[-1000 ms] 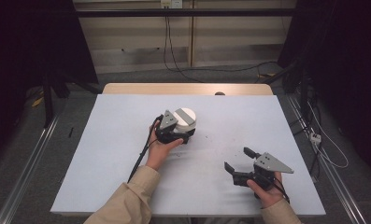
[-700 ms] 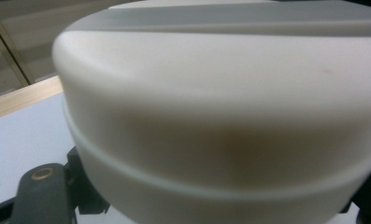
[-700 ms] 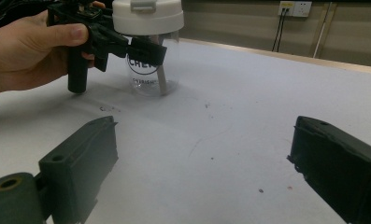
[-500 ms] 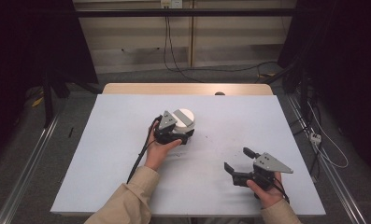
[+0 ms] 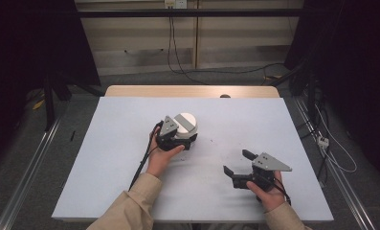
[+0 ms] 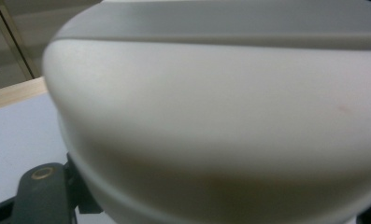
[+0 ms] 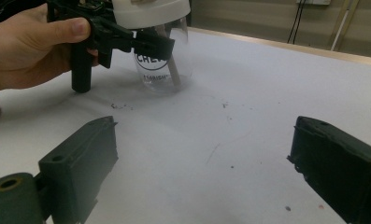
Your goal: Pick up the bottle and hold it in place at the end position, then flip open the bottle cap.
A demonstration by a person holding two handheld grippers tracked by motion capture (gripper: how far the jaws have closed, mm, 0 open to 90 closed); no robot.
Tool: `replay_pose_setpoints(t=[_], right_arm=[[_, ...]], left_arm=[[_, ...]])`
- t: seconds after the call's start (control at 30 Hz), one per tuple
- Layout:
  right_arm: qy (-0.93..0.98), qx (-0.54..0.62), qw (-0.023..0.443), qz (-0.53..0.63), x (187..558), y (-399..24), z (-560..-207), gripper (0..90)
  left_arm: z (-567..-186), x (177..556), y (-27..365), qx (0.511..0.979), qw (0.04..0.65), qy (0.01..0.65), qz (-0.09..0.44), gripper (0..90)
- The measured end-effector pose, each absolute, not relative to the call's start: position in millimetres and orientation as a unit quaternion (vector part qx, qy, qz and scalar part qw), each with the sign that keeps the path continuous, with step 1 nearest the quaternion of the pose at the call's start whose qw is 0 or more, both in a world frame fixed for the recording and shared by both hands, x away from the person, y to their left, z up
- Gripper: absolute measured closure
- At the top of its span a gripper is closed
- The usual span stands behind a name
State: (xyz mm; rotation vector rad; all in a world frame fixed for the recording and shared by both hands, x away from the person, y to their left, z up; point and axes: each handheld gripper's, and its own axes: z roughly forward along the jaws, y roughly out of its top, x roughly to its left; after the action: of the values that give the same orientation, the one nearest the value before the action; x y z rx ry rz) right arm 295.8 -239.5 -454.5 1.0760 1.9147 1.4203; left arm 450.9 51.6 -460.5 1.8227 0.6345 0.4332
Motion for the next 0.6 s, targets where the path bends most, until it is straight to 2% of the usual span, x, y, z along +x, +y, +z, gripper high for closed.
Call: replay_pose_setpoints(t=[0.6], right_arm=[[0.708,0.403,0.263,0.517,317,-229,-444,7.1]], left_arm=[[-461,451,52,0.768,0.552,0.271,0.181,18.5]])
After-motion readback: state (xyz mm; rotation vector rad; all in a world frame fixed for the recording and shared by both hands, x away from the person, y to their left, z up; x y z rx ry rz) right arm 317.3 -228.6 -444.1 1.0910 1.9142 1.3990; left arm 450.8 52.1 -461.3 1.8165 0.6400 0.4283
